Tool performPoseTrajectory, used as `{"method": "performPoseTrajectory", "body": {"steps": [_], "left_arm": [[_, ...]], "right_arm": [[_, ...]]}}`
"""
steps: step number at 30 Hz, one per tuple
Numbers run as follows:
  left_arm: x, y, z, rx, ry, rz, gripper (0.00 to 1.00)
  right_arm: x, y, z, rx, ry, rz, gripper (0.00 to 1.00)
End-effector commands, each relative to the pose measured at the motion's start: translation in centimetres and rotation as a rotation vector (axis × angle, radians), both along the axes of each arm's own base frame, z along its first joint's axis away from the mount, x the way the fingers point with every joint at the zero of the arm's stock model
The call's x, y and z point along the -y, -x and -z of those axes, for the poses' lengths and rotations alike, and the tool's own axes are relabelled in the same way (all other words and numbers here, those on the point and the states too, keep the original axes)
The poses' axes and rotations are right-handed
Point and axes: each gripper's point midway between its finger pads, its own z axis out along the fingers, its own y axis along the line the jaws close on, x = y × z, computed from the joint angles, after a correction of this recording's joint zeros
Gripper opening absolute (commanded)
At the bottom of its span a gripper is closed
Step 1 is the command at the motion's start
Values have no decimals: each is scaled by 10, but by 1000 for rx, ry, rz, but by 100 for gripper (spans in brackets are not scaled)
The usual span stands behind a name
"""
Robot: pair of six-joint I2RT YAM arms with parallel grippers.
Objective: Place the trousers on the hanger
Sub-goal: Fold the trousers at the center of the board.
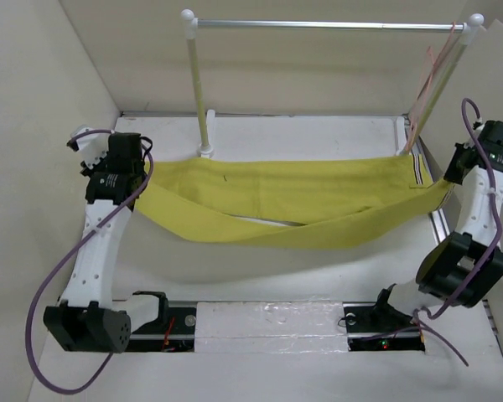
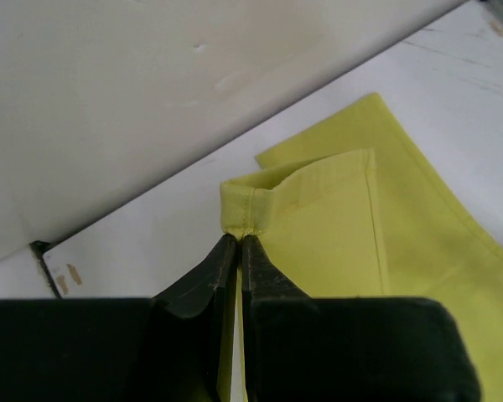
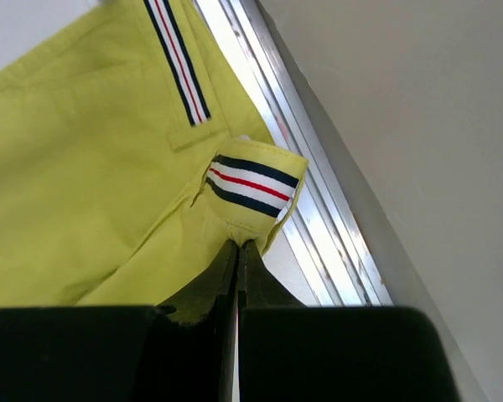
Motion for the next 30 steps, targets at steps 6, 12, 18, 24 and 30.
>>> {"method": "performPoseTrajectory", "body": {"steps": [6,12,18,24,30], "left_arm": [[-42,-2,26,-228,-28,-151,0],[-44,-35,24,-306,-45,-128,0],[-52,-100,39,-345,-65,-157,0],[-52,-160,74,-417,-77,-139,12],[-47,-173,84,-383,-9,-109,83]], "right_arm": [[14,-100,-14,123,10,-123,0],[9,-153,15,135,-45,-155,0],[16,-188,27,123,-34,-134,0],[2,-198,47,134,-102,-161,35],[9,-157,33,247,-118,-162,55]]}}
